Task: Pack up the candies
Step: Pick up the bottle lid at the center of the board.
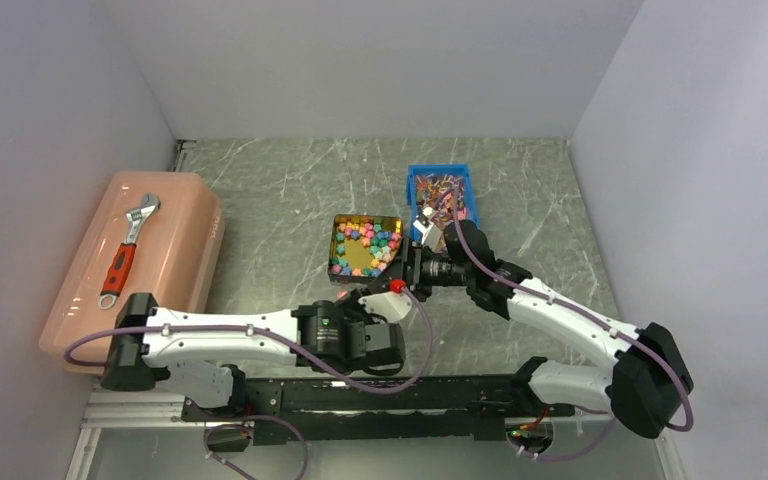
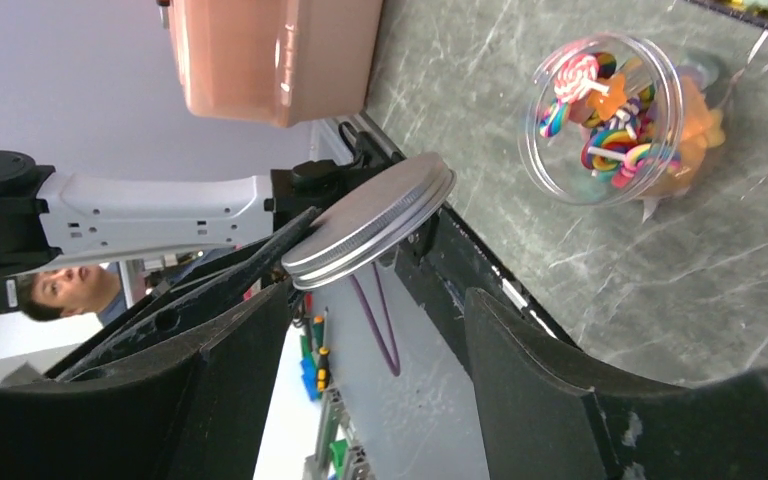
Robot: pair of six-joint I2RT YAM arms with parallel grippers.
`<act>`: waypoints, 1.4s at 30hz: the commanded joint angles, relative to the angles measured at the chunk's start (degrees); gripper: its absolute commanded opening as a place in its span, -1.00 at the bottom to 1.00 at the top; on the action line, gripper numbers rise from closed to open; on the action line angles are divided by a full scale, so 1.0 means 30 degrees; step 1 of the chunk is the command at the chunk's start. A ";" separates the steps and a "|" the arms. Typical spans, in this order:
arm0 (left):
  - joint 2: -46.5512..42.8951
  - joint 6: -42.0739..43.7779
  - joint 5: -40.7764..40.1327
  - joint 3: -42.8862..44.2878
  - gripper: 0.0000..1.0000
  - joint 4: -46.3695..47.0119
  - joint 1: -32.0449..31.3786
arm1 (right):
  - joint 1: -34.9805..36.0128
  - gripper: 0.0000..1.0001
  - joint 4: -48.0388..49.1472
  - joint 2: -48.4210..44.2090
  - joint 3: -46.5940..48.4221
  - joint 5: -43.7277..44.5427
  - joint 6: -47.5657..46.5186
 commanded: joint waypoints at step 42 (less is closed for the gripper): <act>0.4038 0.1163 -0.3624 0.2404 -0.19 -0.1082 -0.2641 | -0.0108 -1.00 0.4689 0.1011 -0.1326 -0.2161 0.3504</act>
